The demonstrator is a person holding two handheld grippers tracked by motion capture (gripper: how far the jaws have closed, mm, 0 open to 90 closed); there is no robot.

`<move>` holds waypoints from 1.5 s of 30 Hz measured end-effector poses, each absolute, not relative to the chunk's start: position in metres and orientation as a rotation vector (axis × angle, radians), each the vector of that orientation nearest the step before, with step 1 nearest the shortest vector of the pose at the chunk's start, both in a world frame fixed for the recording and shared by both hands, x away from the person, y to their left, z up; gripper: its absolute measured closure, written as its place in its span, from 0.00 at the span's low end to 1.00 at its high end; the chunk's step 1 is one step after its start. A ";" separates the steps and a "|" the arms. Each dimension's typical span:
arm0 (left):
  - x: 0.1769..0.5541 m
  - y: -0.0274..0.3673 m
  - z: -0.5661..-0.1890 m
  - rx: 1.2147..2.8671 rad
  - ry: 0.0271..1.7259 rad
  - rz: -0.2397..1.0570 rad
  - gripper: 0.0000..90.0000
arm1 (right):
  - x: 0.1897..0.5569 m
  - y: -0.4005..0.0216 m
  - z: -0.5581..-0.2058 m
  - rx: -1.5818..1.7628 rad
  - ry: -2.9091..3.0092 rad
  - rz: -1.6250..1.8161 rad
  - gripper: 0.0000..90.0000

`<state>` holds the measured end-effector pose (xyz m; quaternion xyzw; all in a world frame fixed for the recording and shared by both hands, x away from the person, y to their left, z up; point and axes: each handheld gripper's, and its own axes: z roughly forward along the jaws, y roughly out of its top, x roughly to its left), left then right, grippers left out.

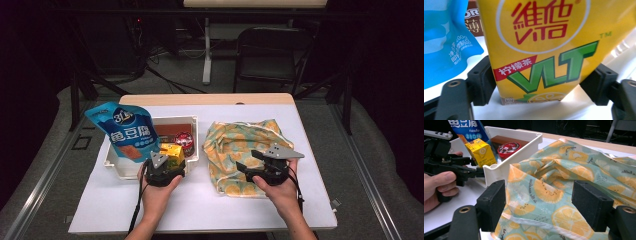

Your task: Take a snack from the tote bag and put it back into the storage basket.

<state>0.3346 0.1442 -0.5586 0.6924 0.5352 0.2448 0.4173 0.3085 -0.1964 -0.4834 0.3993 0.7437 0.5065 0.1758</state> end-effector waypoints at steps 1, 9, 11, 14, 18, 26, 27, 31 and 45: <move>0.334 0.145 -0.558 1.745 1.337 0.604 0.18 | 0.308 -0.196 -0.483 1.131 2.106 1.435 0.29; 0.317 0.166 -0.544 1.751 1.239 0.566 0.22 | 0.308 -0.200 -0.486 1.140 2.107 1.425 0.29; 0.312 0.173 -0.538 1.741 1.201 0.566 0.30 | 0.308 -0.200 -0.486 1.141 2.103 1.427 0.29; 0.305 0.180 -0.533 1.732 1.163 0.562 0.44 | 0.307 -0.200 -0.486 1.143 2.095 1.426 0.29; 0.301 0.194 -0.533 1.694 1.153 0.539 0.66 | 0.307 -0.201 -0.486 1.141 2.098 1.420 0.29; 0.309 0.215 -0.531 1.629 1.194 0.491 1.00 | 0.306 -0.202 -0.487 1.148 2.097 1.413 0.29; 0.312 0.216 -0.532 1.631 1.205 0.491 1.00 | 0.306 -0.202 -0.487 1.147 2.097 1.412 0.29; 0.325 0.213 -0.537 1.658 1.237 0.487 1.00 | 0.307 -0.201 -0.488 1.152 2.098 1.411 0.29; 0.325 0.201 -0.547 1.716 1.233 0.449 1.00 | 0.306 -0.201 -0.490 1.145 2.104 1.401 0.29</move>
